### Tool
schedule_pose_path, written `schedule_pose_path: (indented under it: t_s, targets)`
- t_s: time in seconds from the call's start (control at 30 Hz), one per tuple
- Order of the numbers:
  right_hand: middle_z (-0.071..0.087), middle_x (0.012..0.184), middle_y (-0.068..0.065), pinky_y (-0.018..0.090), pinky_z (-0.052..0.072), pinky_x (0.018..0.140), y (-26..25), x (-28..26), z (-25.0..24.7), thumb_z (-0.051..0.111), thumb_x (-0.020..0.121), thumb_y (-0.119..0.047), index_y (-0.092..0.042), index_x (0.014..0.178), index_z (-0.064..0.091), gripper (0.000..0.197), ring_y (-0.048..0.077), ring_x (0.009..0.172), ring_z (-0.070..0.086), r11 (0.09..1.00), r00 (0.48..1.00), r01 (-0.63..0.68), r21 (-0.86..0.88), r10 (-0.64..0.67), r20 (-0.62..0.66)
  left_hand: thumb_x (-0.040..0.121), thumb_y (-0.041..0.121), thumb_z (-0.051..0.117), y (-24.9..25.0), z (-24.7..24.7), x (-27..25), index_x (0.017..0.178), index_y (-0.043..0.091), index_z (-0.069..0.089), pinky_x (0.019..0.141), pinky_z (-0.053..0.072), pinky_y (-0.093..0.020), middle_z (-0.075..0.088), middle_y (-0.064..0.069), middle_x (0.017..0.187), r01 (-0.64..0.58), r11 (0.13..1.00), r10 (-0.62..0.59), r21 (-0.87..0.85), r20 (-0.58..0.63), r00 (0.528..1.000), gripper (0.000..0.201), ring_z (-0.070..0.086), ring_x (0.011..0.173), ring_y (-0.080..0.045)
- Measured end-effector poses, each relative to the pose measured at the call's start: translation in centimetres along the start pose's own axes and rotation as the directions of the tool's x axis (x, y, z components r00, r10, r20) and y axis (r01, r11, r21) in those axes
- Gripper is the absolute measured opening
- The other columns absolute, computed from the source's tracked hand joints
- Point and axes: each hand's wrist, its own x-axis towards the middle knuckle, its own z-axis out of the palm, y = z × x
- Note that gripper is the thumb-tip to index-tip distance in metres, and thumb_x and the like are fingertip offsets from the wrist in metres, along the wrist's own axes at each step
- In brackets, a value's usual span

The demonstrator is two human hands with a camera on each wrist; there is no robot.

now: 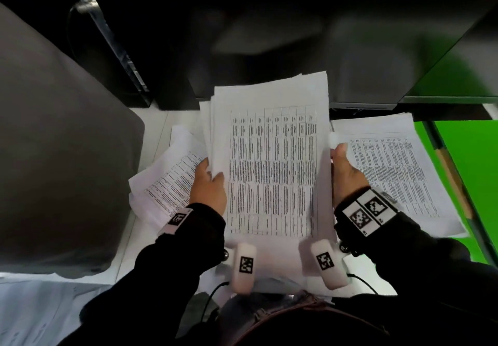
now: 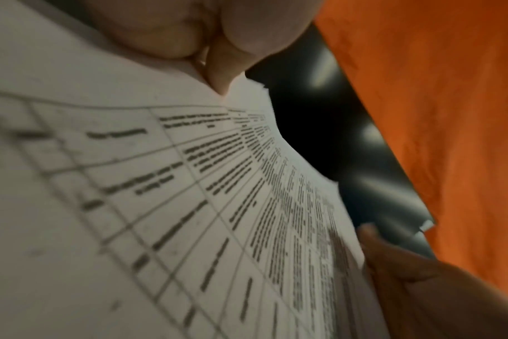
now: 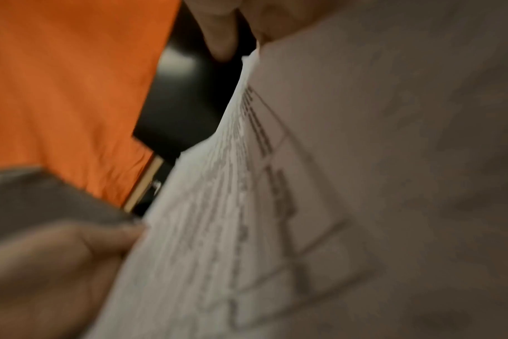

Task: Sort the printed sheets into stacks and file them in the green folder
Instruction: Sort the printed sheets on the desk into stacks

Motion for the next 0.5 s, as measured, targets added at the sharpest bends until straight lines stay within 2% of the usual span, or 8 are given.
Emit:
schedule_pose_path:
  t_s: [0.07, 0.13, 0.2, 0.23, 0.3, 0.33, 0.43, 0.5]
  targets:
    - [0.065, 0.109, -0.004, 0.045, 0.043, 0.099, -0.3, -0.2, 0.3, 0.035, 0.087, -0.064, -0.028, 0.119, 0.052, 0.051, 0.023, 0.106, 0.059, 0.992, 0.992, 0.122, 0.041, -0.123, 0.013, 0.098, 0.015, 0.038, 0.7, 0.0, -0.5, 0.133, 0.016, 0.041, 0.09, 0.036, -0.023, 0.055, -0.001, 0.129, -0.101, 0.995, 0.101, 0.011, -0.039, 0.994, 0.036, 0.052, 0.11, -0.016]
    - [0.065, 0.097, 0.003, 0.04, 0.049, 0.087, -1.0, -0.3, 0.4, 0.045, 0.095, -0.03, -0.018, 0.107, 0.05, 0.017, 0.025, 0.093, 0.061, 0.97, 0.97, 0.243, -0.02, -0.244, -0.024, 0.098, 0.014, 0.037, 1.4, -0.2, -0.9, 0.122, 0.015, 0.047, 0.084, 0.036, -0.023, 0.059, 0.005, 0.105, -0.203, 0.976, 0.198, -0.072, -0.071, 0.978, 0.026, 0.052, 0.095, -0.014]
    - [0.062, 0.101, 0.018, 0.031, 0.048, 0.075, -1.3, -0.1, 0.3, 0.046, 0.095, -0.019, -0.008, 0.106, 0.048, 0.016, 0.03, 0.092, 0.06, 0.939, 0.934, 0.341, -0.045, -0.344, -0.094, 0.098, 0.012, 0.037, 2.0, -0.4, -1.1, 0.114, 0.013, 0.047, 0.083, 0.038, -0.022, 0.056, 0.007, 0.095, -0.308, 0.941, 0.295, -0.14, -0.108, 0.949, 0.019, 0.05, 0.089, -0.013]
    - [0.062, 0.103, 0.016, 0.029, 0.048, 0.076, -1.5, -0.3, 0.2, 0.045, 0.095, -0.016, -0.01, 0.111, 0.049, 0.018, 0.021, 0.092, 0.061, 0.924, 0.918, 0.382, -0.007, -0.381, -0.111, 0.098, 0.011, 0.037, 2.2, -0.5, -1.2, 0.113, 0.012, 0.046, 0.087, 0.038, -0.02, 0.056, 0.007, 0.097, -0.35, 0.92, 0.332, -0.175, -0.126, 0.935, 0.018, 0.052, 0.092, -0.012]
    - [0.062, 0.102, -0.002, 0.022, 0.044, 0.084, -1.8, -0.7, 0.1, 0.045, 0.095, -0.013, -0.022, 0.124, 0.048, 0.03, -0.003, 0.092, 0.055, 0.89, 0.893, 0.447, 0.091, -0.438, -0.106, 0.098, 0.011, 0.037, 2.4, -0.6, -1.5, 0.115, 0.017, 0.046, 0.095, 0.038, -0.02, 0.058, 0.007, 0.108, -0.376, 0.891, 0.356, -0.255, -0.123, 0.926, 0.02, 0.054, 0.104, -0.011]
    - [0.06, 0.102, -0.012, 0.023, 0.043, 0.088, -1.7, -0.8, 0.1, 0.046, 0.095, -0.014, -0.027, 0.127, 0.045, 0.035, -0.007, 0.095, 0.054, 0.88, 0.887, 0.461, 0.117, -0.454, -0.086, 0.098, 0.012, 0.038, 2.4, -0.5, -1.6, 0.12, 0.02, 0.044, 0.099, 0.038, -0.022, 0.057, 0.007, 0.115, -0.366, 0.883, 0.351, -0.294, -0.103, 0.931, 0.024, 0.054, 0.111, -0.01]
    - [0.059, 0.105, -0.026, 0.035, 0.044, 0.098, -1.1, -0.5, 0.6, 0.052, 0.092, -0.02, -0.039, 0.117, 0.044, 0.033, 0.003, 0.107, 0.056, 0.894, 0.902, 0.431, 0.124, -0.431, -0.029, 0.095, 0.011, 0.046, 2.2, -0.2, -2.0, 0.125, 0.028, 0.038, 0.102, 0.04, -0.029, 0.054, 0.005, 0.128, -0.329, 0.882, 0.341, -0.336, -0.025, 0.94, 0.034, 0.051, 0.12, -0.012]
    - [0.057, 0.103, -0.028, 0.038, 0.042, 0.101, -1.1, -0.4, 0.8, 0.051, 0.092, -0.019, -0.043, 0.109, 0.044, 0.03, 0.005, 0.106, 0.055, 0.91, 0.914, 0.404, 0.099, -0.406, 0.0, 0.092, 0.01, 0.052, 1.8, 0.1, -1.8, 0.125, 0.027, 0.035, 0.094, 0.044, -0.022, 0.055, 0.007, 0.125, -0.313, 0.907, 0.33, -0.283, 0.014, 0.944, 0.041, 0.054, 0.113, -0.009]
